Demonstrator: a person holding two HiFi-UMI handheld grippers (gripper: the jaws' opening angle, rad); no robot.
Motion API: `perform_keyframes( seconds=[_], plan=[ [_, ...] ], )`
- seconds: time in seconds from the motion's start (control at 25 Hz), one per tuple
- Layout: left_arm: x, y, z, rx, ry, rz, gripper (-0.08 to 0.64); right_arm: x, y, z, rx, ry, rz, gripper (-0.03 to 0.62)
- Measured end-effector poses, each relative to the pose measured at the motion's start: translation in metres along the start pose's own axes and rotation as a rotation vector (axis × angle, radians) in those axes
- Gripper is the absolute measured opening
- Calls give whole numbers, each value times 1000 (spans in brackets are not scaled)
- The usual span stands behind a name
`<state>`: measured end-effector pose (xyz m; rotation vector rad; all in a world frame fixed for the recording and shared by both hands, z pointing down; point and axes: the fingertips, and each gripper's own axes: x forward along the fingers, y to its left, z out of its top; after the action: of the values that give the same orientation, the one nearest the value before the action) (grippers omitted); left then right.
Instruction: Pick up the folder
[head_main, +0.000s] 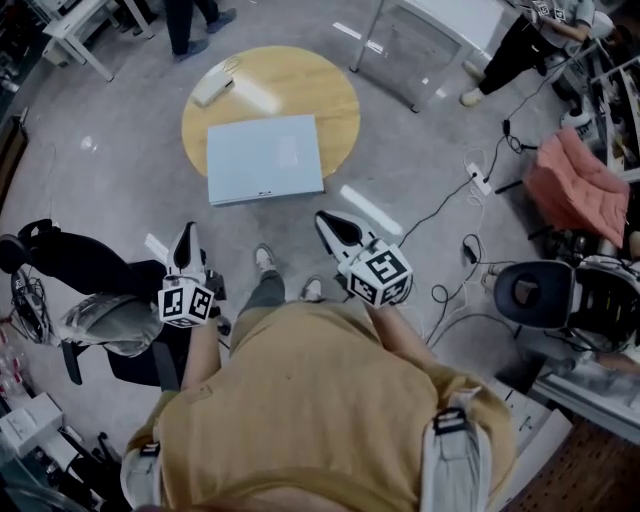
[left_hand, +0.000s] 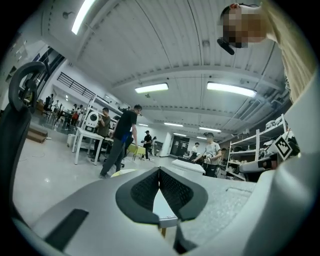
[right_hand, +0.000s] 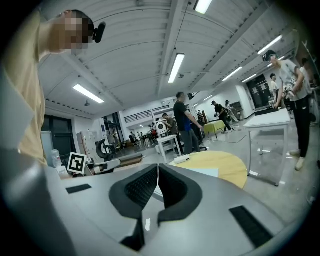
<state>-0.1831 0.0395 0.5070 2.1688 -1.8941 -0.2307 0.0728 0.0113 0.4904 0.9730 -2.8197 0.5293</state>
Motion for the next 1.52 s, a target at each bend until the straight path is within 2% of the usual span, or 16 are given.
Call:
perform_keyframes(
  seconds=[0.2, 0.32, 0.48, 0.84, 1.08, 1.24, 1.4, 1.44, 1.52],
  plan=[
    [22, 37, -7, -9, 57, -2, 3, 39, -5, 11, -13, 15, -13, 2],
    [35, 48, -13, 17, 107, -47, 3, 63, -10, 19, -16, 18, -24, 2],
    [55, 67, -16, 8, 144, -97, 3, 91, -21, 25, 5, 13, -60, 2],
    [116, 92, -8, 22, 165, -198, 3, 126, -42, 29, 30, 1, -162, 2],
    [142, 88, -8, 14, 189, -233, 3, 122, -66, 29, 50, 10, -221, 2],
    [152, 82, -18, 8, 213, -225, 3, 117, -95, 13, 122, 67, -218, 3],
    [152, 83, -33, -15, 253, -207, 3, 112, -125, -10, 216, 133, -173, 5],
    [150, 84, -39, -23, 276, -216, 3, 109, -131, -17, 238, 154, -160, 18],
    [146, 88, -59, -36, 345, -241, 3, 107, -146, -36, 287, 203, -137, 150]
  ],
)
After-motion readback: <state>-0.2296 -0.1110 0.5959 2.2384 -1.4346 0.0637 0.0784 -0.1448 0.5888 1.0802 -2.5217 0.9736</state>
